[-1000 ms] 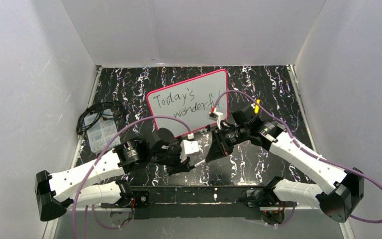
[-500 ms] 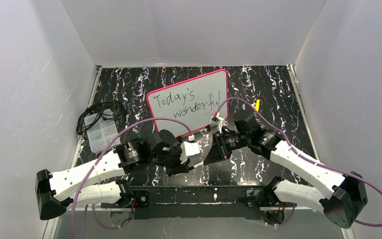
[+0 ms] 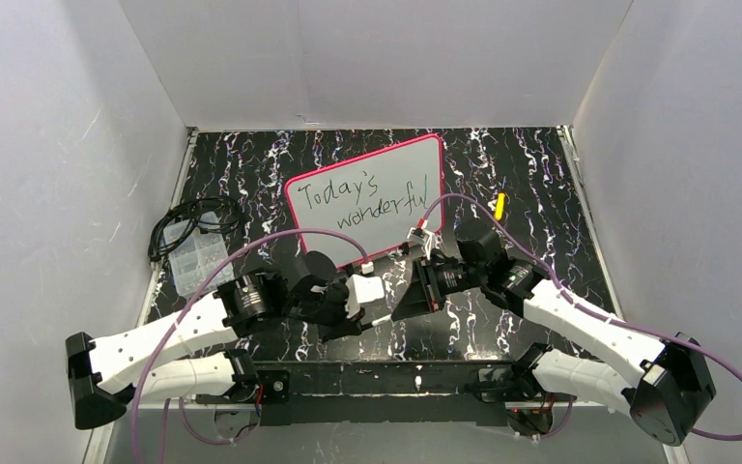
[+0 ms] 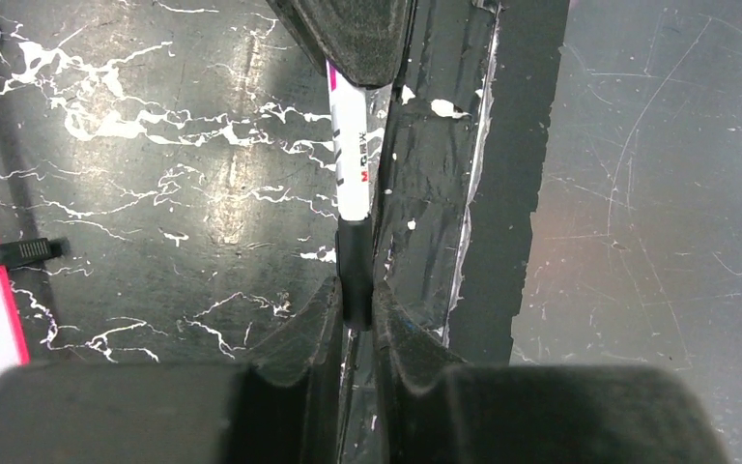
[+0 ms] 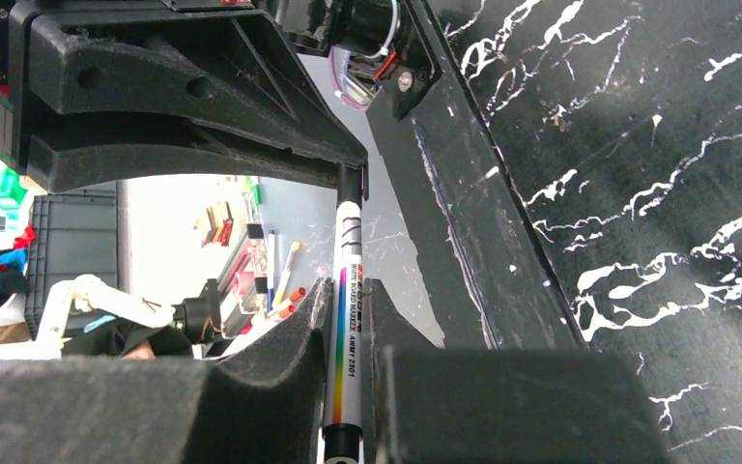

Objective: Write a sentence on the whiteboard
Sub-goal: Close the whiteboard marker at the center of the board.

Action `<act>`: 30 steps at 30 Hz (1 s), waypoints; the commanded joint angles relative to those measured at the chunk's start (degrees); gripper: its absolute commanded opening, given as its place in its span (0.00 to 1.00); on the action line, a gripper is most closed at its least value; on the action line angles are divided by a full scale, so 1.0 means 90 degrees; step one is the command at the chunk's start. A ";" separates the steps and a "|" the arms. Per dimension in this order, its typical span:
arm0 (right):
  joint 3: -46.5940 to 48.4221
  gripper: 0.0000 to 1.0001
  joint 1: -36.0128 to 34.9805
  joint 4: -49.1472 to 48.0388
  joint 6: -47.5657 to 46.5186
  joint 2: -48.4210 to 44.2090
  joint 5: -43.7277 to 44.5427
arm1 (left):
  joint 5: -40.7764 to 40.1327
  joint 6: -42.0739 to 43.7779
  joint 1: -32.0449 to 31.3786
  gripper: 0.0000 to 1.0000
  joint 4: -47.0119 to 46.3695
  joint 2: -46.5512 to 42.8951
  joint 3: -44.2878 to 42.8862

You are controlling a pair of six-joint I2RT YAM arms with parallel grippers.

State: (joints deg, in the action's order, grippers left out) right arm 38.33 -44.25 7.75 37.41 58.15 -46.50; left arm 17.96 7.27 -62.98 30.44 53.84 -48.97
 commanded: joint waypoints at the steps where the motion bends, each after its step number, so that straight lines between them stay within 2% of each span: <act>1: -0.0145 0.01 -0.0024 -0.0622 0.0175 -0.0089 -0.0058 | 0.0212 0.0064 -0.0061 0.16 -0.0203 -0.0291 -0.0651; 3: -0.0241 0.01 -0.0021 -0.0976 0.0351 -0.0153 -0.0105 | 0.0194 0.0043 -0.0056 0.29 -0.0034 -0.0375 -0.0735; 10: -0.0483 0.01 -0.0024 -0.1779 0.0890 -0.0261 -0.0109 | 0.0194 -0.0280 -0.0053 0.53 0.0239 -0.0766 -0.0985; 13: -0.0455 0.01 -0.0025 -0.1914 0.0989 -0.0360 0.0045 | -0.0141 -0.0984 -0.0053 0.59 0.0227 -0.0869 -0.1000; 17: -0.0302 0.01 -0.0021 -0.1969 0.1041 -0.0646 0.0453 | -0.1047 -0.2645 -0.0038 0.70 -0.0062 -0.1088 -0.0748; 22: -0.0218 0.01 -0.0022 -0.2318 0.1241 -0.1047 0.0928 | -0.1883 -0.4055 -0.0019 0.77 -0.0517 -0.1584 -0.0471; 26: -0.0100 0.01 -0.0025 -0.2337 0.1267 -0.1265 0.1253 | -0.2497 -0.4704 0.0032 0.82 -0.0844 -0.1955 -0.0284; 30: 0.0123 0.01 -0.0022 -0.1984 0.1105 -0.1537 0.1766 | -0.2933 -0.5062 0.0050 0.84 -0.0498 -0.1847 -0.0502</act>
State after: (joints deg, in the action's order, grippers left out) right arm 35.11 -44.31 -9.30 48.21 46.98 -35.99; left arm -1.48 -31.55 -62.92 25.39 36.45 -52.12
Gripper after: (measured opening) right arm 0.186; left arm 0.830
